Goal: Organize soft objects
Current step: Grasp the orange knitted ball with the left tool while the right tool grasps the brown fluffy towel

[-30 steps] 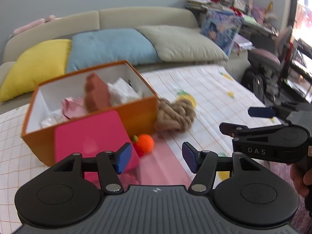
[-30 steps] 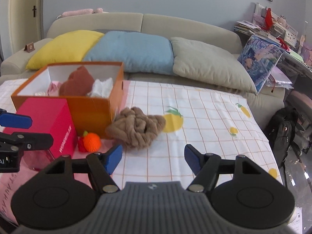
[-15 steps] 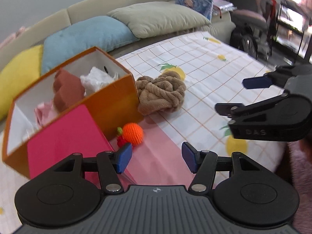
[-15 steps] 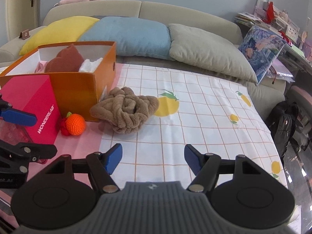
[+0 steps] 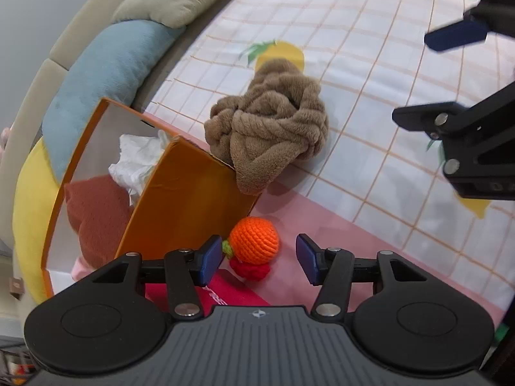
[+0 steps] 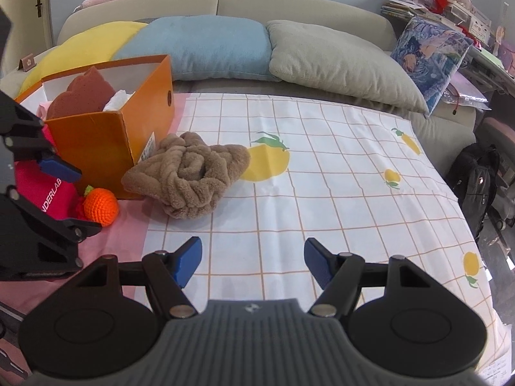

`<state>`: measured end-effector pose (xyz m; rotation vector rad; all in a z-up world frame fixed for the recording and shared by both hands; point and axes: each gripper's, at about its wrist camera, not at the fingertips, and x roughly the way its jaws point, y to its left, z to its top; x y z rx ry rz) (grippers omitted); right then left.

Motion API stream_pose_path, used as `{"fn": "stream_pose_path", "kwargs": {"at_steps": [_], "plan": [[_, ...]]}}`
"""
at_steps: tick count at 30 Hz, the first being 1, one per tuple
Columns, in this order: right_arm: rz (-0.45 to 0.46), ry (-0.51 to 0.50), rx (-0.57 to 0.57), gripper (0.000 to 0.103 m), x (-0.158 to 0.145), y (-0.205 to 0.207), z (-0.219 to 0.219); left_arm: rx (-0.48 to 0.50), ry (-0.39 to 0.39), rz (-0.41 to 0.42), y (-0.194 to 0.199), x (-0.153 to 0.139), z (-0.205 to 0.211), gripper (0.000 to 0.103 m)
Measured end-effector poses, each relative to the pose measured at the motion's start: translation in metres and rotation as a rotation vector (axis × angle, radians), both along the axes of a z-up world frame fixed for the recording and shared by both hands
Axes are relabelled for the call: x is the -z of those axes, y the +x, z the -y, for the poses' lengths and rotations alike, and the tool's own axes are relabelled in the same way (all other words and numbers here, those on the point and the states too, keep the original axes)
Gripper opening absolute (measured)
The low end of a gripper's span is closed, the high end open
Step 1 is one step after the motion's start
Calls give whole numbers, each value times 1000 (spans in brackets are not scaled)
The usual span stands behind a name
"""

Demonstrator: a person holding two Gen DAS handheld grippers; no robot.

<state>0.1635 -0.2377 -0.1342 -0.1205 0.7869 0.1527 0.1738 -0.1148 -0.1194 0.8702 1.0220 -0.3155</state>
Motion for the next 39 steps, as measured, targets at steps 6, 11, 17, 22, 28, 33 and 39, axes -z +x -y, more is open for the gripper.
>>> {"fn": "stream_pose_path", "kwargs": {"at_steps": [6,11,17,22,28,33,39], "plan": [[4,40,-38,69,6,15,3,-4,80,-82,12,21,8,62],[-4,66,-104,70,13,22,2,-7,143,-76,17,30,10,56],[30,58,-190,70,19,27,-3,3,204,-49,17,37,13,44],[66,20,-246,70,23,34,-10,-26,151,-30,15,29,11,42],[80,26,-304,82,26,46,-17,-154,-52,14,8,-4,-4,42],[97,-9,-354,82,27,58,-31,-291,-248,23,5,-34,-16,42],[91,-79,-425,83,31,75,-54,-343,-315,35,-1,-46,-20,42]]}}
